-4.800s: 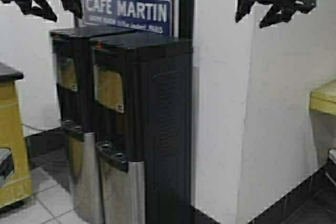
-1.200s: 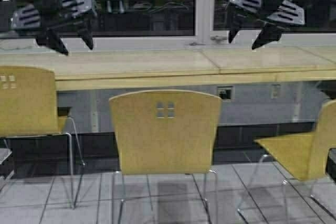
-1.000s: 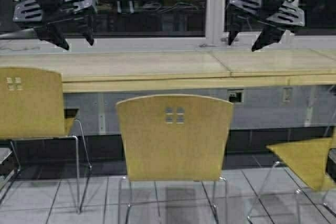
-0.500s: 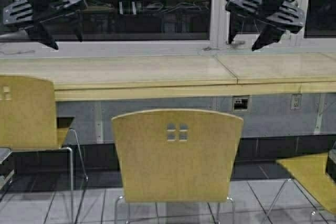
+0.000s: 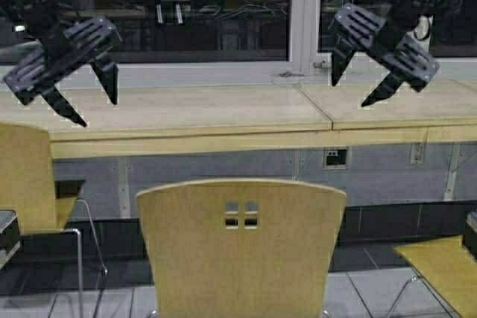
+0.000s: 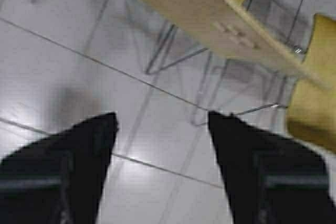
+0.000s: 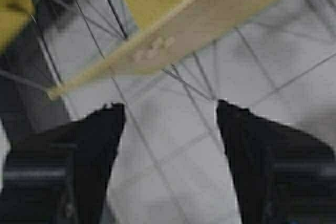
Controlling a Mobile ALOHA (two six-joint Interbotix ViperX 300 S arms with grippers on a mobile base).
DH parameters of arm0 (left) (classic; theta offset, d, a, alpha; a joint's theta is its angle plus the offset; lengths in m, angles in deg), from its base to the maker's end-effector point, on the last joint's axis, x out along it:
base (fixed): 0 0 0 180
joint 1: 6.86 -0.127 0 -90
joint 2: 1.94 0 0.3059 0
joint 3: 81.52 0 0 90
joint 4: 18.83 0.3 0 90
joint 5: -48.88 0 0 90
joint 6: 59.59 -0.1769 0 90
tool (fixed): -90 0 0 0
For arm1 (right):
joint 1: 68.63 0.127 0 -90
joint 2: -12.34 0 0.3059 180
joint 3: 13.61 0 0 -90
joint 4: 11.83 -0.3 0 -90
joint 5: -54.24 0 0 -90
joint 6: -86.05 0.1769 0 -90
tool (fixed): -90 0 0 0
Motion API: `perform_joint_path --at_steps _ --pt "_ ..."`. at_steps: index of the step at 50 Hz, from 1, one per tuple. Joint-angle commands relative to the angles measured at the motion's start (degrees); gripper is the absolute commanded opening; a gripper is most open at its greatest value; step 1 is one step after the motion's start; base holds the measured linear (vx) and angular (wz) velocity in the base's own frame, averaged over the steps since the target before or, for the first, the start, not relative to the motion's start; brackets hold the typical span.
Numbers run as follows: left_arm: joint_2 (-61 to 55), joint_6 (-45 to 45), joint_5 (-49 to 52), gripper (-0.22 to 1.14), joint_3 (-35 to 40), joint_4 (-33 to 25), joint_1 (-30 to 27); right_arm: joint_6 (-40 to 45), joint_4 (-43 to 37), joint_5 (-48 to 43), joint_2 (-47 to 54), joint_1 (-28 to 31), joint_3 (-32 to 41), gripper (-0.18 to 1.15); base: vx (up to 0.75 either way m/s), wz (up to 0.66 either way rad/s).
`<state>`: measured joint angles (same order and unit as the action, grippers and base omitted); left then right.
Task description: Push the chairs under the table
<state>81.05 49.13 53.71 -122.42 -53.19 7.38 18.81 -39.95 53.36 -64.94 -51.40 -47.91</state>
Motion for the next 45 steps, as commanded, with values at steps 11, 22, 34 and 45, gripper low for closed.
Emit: perform_joint_path --at_steps 11,22,34,45 --pt "-6.9 1.0 -1.4 0.89 6.1 -14.2 4.2 10.0 -7.9 -1.8 4.5 -0.1 3.5 0.89 0.19 0.0" --pt "-15.2 1.3 -1.3 0.89 9.9 -21.7 6.5 13.6 -13.4 -2.2 9.5 -0.1 3.2 0.89 0.15 0.04" --pt "-23.0 2.7 -1.3 0.89 11.8 -26.3 9.6 14.1 -17.4 -1.7 15.0 0.7 1.8 0.89 0.14 0.06" --pt "-28.5 3.1 -1.3 0.89 14.0 -28.8 11.2 13.9 -20.0 -1.2 20.0 2.3 2.6 0.89 0.11 0.03"
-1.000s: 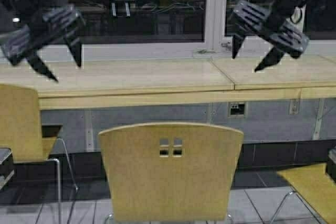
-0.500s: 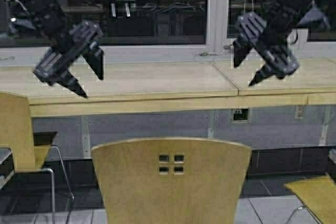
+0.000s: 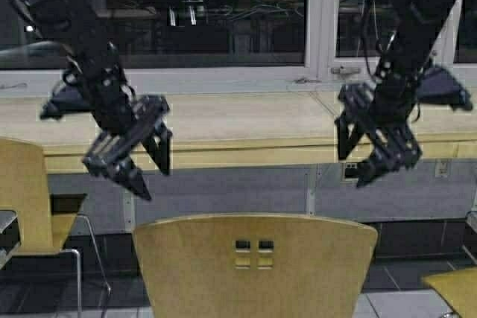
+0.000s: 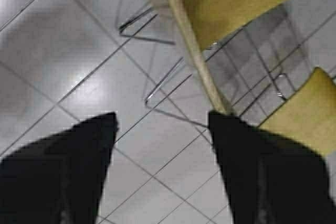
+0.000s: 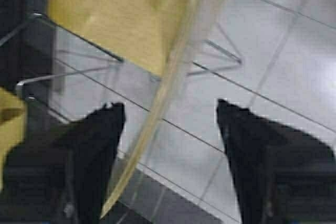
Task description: Push the chairs under the table
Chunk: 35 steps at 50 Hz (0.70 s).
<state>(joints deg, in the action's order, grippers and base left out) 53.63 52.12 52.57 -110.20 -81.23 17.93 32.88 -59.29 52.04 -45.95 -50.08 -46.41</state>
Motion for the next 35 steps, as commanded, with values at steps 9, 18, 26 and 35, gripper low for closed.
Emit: perform_joint_path --at_steps 9,18,26,35 --pt "-4.6 0.4 0.0 0.89 5.1 -1.2 0.6 0.0 -1.0 0.4 4.5 1.1 3.4 0.89 0.06 0.01" --pt "-7.1 1.5 0.4 0.89 7.7 -2.2 0.6 0.2 -1.3 2.5 7.9 1.0 6.1 0.89 0.03 0.01" --pt "-10.8 3.3 0.4 0.89 12.0 -2.2 0.6 0.2 -3.1 3.3 11.5 1.1 10.3 0.89 0.01 0.01" --pt "-15.1 5.0 1.7 0.89 16.1 -2.2 0.6 0.2 -4.7 5.8 16.3 1.0 15.6 0.89 -0.01 0.0"
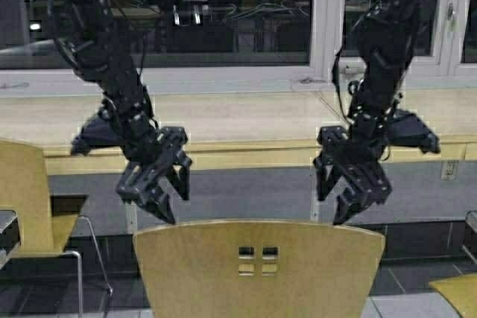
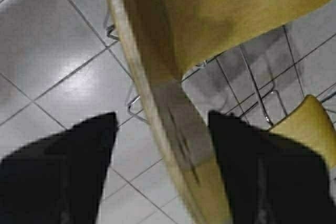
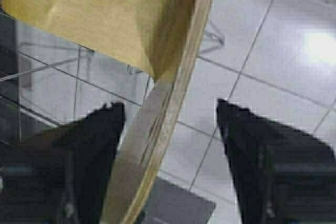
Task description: Push the chairs under the table
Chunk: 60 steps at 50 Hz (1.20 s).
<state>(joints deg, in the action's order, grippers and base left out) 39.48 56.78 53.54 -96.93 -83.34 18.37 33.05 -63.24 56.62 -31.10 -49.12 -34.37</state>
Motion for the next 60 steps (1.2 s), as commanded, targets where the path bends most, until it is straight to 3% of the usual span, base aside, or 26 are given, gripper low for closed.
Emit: perform_joint_path --at_steps 1,41,44,47,55,60 --pt "-1.3 0.4 0.6 0.89 3.2 -0.1 0.2 0.0 -0.8 1.3 1.8 0.1 4.0 0.89 0.0 0.0" --pt "-16.3 -0.4 0.5 0.85 16.3 -0.1 -1.0 -2.9 -0.9 2.1 19.0 -1.2 15.9 0.86 0.0 0.0" --pt "-16.8 -0.4 0.5 0.75 17.1 -0.1 -1.1 -3.1 -0.8 2.1 19.4 -1.2 16.4 0.79 0.0 0.0" --pt "-17.1 -0.4 0.5 0.55 17.8 -0.1 -1.5 -3.4 -0.8 2.1 19.6 -1.2 16.7 0.67 0.0 0.0" --pt "-16.9 0.2 0.4 0.05 18.5 -0.2 -2.0 -4.7 -0.8 2.1 19.8 -1.6 17.8 0.17 0.0 0.02" --pt "-16.8 0.3 0.3 -0.03 18.5 -0.1 -2.3 -5.4 -0.8 2.1 19.8 -1.7 18.7 -0.02 0.01 0.04"
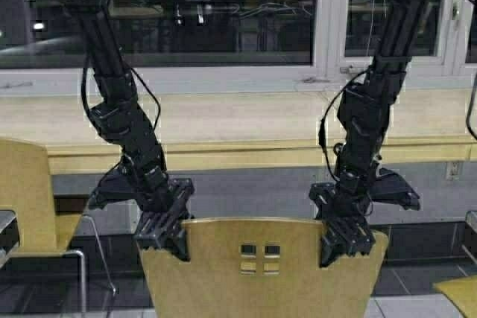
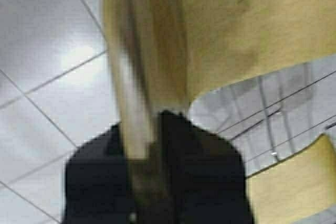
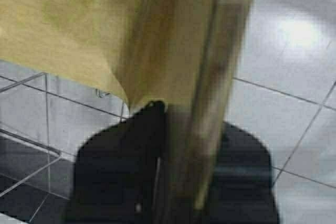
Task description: Push the chairs under the table
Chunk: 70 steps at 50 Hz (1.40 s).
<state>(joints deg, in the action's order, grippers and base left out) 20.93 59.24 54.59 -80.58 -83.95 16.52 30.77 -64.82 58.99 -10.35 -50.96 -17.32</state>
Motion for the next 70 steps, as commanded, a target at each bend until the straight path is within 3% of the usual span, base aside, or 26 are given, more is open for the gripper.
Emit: perform_joint_path --at_steps 1,7,43,62,70 --pt "1.7 -2.2 -0.8 -0.02 2.2 0.4 -0.6 -3.3 0.8 -0.3 -1.1 0.2 1.8 -0.01 0.02 0.04" --pt "1.7 -2.2 -0.8 0.03 2.2 0.4 -0.8 -4.0 0.8 -0.2 -1.4 0.2 2.5 0.04 0.04 0.06" --pt "3.5 -3.0 -0.2 0.03 -1.6 0.5 -0.7 -10.0 1.1 -0.9 -7.2 0.2 -5.2 0.04 0.18 0.05" --pt "4.7 -3.4 -0.9 0.03 -2.6 0.6 0.4 -11.3 1.5 -0.4 -5.2 0.2 -1.9 0.04 0.28 0.05" --pt "6.4 -3.9 -1.6 0.03 -4.9 0.6 0.8 -13.4 1.6 -0.4 -5.8 0.2 -4.2 0.04 0.3 0.07"
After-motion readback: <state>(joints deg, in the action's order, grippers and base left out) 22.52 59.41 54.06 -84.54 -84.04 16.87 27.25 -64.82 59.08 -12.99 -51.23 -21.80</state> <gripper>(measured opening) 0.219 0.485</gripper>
